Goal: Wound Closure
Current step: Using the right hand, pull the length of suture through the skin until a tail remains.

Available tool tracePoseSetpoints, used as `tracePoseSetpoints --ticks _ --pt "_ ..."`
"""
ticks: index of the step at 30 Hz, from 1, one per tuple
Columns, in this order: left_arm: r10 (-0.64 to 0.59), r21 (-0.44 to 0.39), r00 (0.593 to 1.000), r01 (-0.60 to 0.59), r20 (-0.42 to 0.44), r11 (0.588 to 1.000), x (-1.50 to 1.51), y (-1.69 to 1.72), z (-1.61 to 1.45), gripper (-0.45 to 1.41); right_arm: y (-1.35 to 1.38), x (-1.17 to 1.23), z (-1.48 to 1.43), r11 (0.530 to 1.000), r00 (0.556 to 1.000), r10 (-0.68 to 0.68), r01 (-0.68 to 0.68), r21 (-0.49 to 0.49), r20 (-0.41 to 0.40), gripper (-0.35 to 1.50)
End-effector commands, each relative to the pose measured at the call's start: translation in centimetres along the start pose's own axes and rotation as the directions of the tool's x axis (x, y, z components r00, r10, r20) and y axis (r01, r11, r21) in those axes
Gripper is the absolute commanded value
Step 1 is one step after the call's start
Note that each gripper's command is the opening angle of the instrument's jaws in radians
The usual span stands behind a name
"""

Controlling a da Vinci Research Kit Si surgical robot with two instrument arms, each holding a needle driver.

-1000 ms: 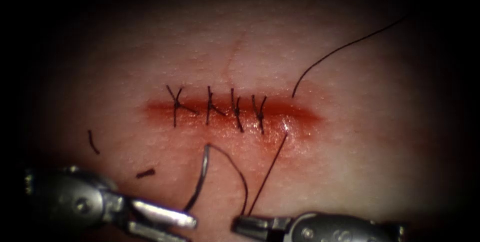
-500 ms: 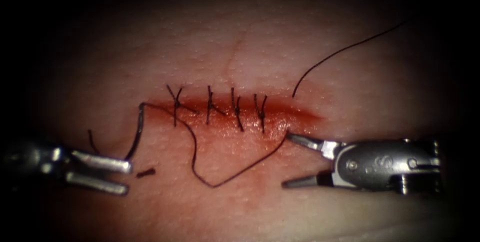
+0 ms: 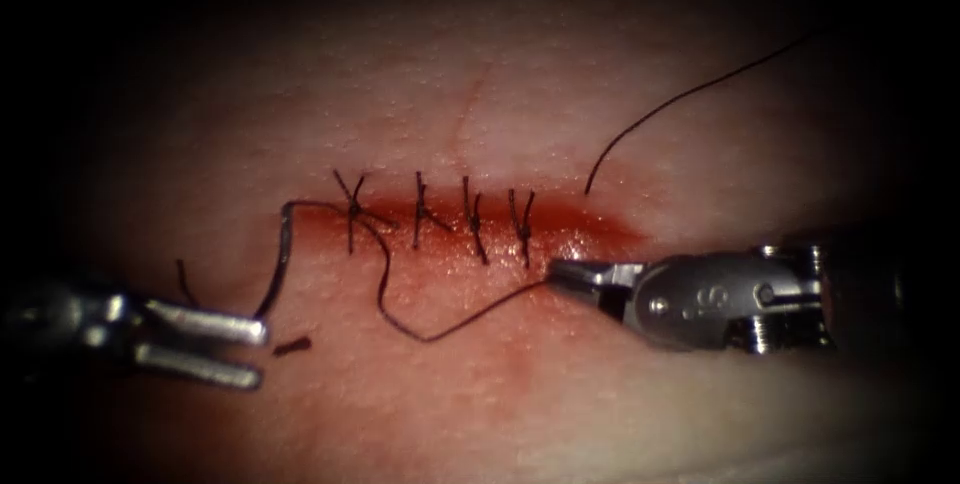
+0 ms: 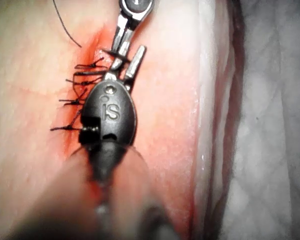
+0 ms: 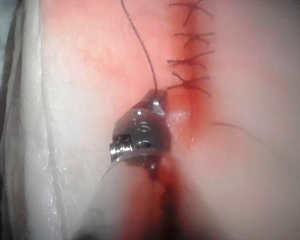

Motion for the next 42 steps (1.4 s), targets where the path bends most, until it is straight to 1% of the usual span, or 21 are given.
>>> tracePoseSetpoints --ticks 1,5,8,10,11,14,18,19,20,21,22,23,24,26,27,32,33,35,38,40,42 --pt "0.000 0.002 1.000 0.000 -0.002 1.000 -0.07 -0.03 0.06 -0.45 -0.15 0.04 0.01 1.000 1.000 0.023 -0.023 0.012 -0.010 -0.35" --pt "0.000 0.001 1.000 0.000 -0.003 1.000 -0.12 -0.07 0.06 -0.45 -0.45 0.20 -0.19 0.998 0.998 0.055 -0.053 0.040 -0.030 -0.35" --pt "0.002 0.007 1.000 -0.002 0.002 1.000 -0.17 -0.08 0.09 -0.45 -0.72 0.39 -0.29 0.997 0.997 0.061 -0.058 0.055 -0.052 -0.35" --pt "0.003 0.011 1.000 -0.003 0.001 1.000 -0.17 -0.07 0.10 -0.45 -0.86 0.49 -0.31 0.996 0.996 0.065 -0.061 0.066 -0.063 -0.35" --pt "0.004 0.013 1.000 -0.004 0.002 1.000 -0.17 -0.06 0.12 -0.45 -1.01 0.59 -0.31 0.996 0.995 0.061 -0.055 0.075 -0.075 -0.35" --pt "0.005 0.013 1.000 -0.005 0.006 1.000 -0.17 -0.04 0.13 -0.45 -1.20 0.72 -0.29 0.994 0.995 0.060 -0.052 0.093 -0.081 -0.35" --pt "0.005 0.010 1.000 -0.005 0.009 1.000 -0.17 -0.04 0.11 -0.45 -1.38 0.85 -0.25 0.991 0.993 0.074 -0.062 0.116 -0.095 -0.35" --pt "0.005 0.010 1.000 -0.005 0.008 1.000 -0.17 -0.04 0.11 -0.45 -1.36 0.85 -0.24 0.993 0.990 0.079 -0.067 0.100 -0.118 0.04" --pt "0.004 0.011 1.000 -0.004 0.010 1.000 -0.16 -0.04 0.10 -0.45 -1.32 0.85 -0.23 0.994 0.987 0.083 -0.071 0.088 -0.136 0.54" --pt "0.003 0.015 1.000 -0.003 0.013 1.000 -0.16 -0.05 0.08 -0.45 -1.27 0.84 -0.23 0.994 0.985 0.087 -0.076 0.081 -0.150 1.13" --pt "0.007 0.019 1.000 -0.007 0.017 1.000 -0.15 -0.07 0.05 -0.45 -1.18 0.82 -0.24 0.995 0.982 0.075 -0.064 0.071 -0.171 1.27" --pt "0.010 0.021 1.000 -0.011 0.020 1.000 -0.14 -0.08 0.01 -0.45 -1.12 0.81 -0.25 0.996 0.981 0.072 -0.062 0.064 -0.177 1.30" --pt "0.011 0.032 1.000 -0.012 0.029 0.999 -0.13 -0.11 -0.07 -0.45 -0.95 0.75 -0.31 0.997 0.980 0.073 -0.067 0.038 -0.183 1.33" --pt "0.014 0.056 0.999 -0.016 0.029 0.998 -0.12 -0.14 -0.15 -0.45 -0.80 0.70 -0.36 0.998 0.981 0.059 -0.058 0.011 -0.182 1.40" --pt "0.020 0.079 0.999 -0.023 0.038 0.997 -0.12 -0.18 -0.23 -0.45 -0.64 0.64 -0.42 0.999 0.985 0.025 -0.030 -0.023 -0.173 1.43" --pt "0.014 0.102 0.998 -0.020 0.057 0.995 -0.15 -0.21 -0.26 -0.45 -0.32 0.48 -0.48 0.998 0.987 -0.044 0.037 -0.051 -0.154 1.40" --pt "0.013 0.107 0.998 -0.019 0.057 0.994 -0.16 -0.22 -0.26 -0.45 -0.21 0.40 -0.44 0.995 0.986 -0.083 0.074 -0.065 -0.146 1.42" --pt "0.012 0.108 0.998 -0.018 0.059 0.994 -0.16 -0.23 -0.27 -0.45 -0.11 0.32 -0.37 0.992 0.984 -0.112 0.103 -0.072 -0.137 1.43" --pt "0.008 0.115 0.998 -0.015 0.058 0.993 -0.18 -0.25 -0.29 -0.45 0.07 0.16 -0.14 0.989 0.986 -0.130 0.122 -0.082 -0.104 1.45" --pt "0.008 0.113 0.998 -0.014 0.055 0.994 -0.18 -0.25 -0.28 -0.45 0.13 0.10 -0.04 0.989 0.987 -0.131 0.123 -0.087 -0.094 1.43" --pt "0.008 0.113 0.998 -0.014 0.056 0.993 -0.19 -0.26 -0.28 -0.45 0.17 0.05 0.03 0.988 0.987 -0.135 0.128 -0.080 -0.085 1.35"
